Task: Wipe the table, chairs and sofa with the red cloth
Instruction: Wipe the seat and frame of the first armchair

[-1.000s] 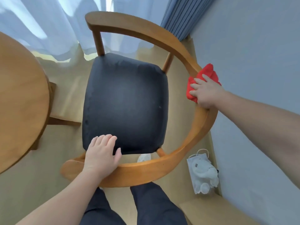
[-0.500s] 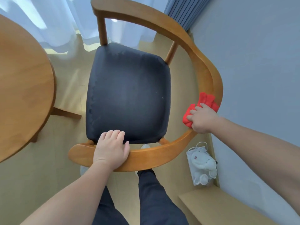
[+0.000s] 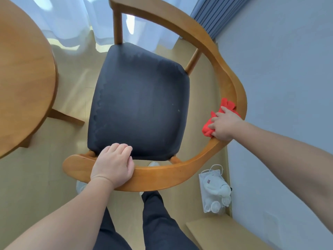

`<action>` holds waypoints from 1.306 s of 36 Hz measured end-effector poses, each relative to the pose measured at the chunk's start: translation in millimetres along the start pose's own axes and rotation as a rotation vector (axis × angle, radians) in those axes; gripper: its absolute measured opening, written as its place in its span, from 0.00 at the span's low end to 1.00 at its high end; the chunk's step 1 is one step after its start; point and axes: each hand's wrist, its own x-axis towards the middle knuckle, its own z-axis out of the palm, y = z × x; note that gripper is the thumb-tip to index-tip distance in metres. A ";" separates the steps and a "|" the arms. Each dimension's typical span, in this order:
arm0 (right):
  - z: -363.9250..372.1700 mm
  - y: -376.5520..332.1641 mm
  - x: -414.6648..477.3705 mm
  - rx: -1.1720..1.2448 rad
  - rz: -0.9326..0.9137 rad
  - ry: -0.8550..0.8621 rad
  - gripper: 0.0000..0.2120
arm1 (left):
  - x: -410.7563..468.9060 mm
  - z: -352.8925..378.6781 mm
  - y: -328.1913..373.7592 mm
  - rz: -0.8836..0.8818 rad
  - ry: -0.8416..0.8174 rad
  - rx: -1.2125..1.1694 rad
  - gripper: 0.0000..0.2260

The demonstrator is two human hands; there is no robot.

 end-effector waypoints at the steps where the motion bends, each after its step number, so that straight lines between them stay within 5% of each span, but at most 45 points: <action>1: -2.5 8.4 4.2 -0.032 0.029 0.002 0.21 | 0.0 0.0 0.4 0.001 0.004 -0.001 0.21; 10: -37.0 67.2 44.6 -0.262 0.293 0.071 0.25 | 1.3 -2.8 3.2 -0.009 0.009 -0.014 0.19; 22: -46.1 77.8 67.4 -0.289 0.378 0.184 0.26 | 1.4 -4.7 3.2 -0.020 -0.049 0.005 0.18; 36: -16.4 11.6 10.7 -0.156 0.166 -0.063 0.24 | -0.1 -2.7 2.1 -0.020 -0.005 -0.019 0.18; 47: 5.1 -58.6 -12.5 0.150 0.023 -0.089 0.22 | -1.3 1.7 0.7 0.015 0.041 -0.013 0.15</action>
